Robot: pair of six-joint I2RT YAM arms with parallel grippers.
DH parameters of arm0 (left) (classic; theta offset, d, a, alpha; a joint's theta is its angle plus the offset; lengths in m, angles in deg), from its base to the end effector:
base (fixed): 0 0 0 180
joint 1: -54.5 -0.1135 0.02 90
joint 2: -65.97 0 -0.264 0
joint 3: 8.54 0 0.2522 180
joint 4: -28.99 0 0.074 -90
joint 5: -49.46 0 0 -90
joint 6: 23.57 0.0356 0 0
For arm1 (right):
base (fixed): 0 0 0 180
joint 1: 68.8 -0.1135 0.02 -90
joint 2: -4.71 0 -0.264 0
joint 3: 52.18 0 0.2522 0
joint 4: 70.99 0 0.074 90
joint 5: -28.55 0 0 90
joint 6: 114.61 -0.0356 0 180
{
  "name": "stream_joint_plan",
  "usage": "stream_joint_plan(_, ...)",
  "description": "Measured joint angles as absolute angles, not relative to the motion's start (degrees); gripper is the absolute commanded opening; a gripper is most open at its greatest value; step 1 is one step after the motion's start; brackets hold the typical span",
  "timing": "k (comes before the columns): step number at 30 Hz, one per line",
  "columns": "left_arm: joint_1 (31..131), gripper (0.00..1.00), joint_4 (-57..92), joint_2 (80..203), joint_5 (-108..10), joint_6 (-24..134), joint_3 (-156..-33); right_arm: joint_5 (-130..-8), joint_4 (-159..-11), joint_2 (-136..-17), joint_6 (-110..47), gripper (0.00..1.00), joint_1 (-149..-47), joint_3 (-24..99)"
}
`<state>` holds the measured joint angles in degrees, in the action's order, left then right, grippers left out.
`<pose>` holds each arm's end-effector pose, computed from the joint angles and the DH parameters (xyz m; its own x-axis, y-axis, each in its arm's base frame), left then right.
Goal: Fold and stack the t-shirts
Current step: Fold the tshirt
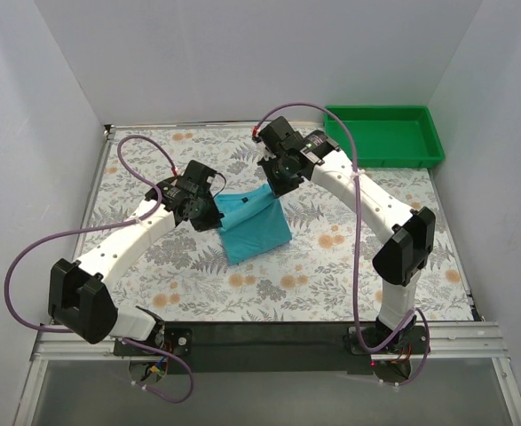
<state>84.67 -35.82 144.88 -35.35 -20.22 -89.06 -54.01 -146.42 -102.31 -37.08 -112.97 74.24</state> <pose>0.2356 -0.1332 0.2820 -0.5095 -0.8538 -0.1070 -0.7432 0.4993 -0.4454 0.2874 0.2728 0.3591 -0.7188 -0.3998 -0.5688 -0.4955 0.8685 0.0158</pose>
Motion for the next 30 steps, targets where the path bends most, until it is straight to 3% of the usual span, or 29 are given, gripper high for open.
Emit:
stream_joint_plan(26, 78.5, 0.01, -14.8, 160.6, -32.5, -13.9, -84.6, -55.8, -122.2, -111.2, -32.2, 0.01, -106.7, 60.9)
stream_joint_plan(28, 78.5, 0.02, -13.6, 162.3, -32.4, -13.4, -84.6, -56.0, -120.8, -111.5, -32.6, 0.07, -106.3, 60.1)
stream_joint_plan(30, 78.5, 0.06, -12.6, 163.2, -32.1, -12.9, -84.6, -56.2, -120.1, -112.1, -33.3, 0.26, -105.9, 59.8)
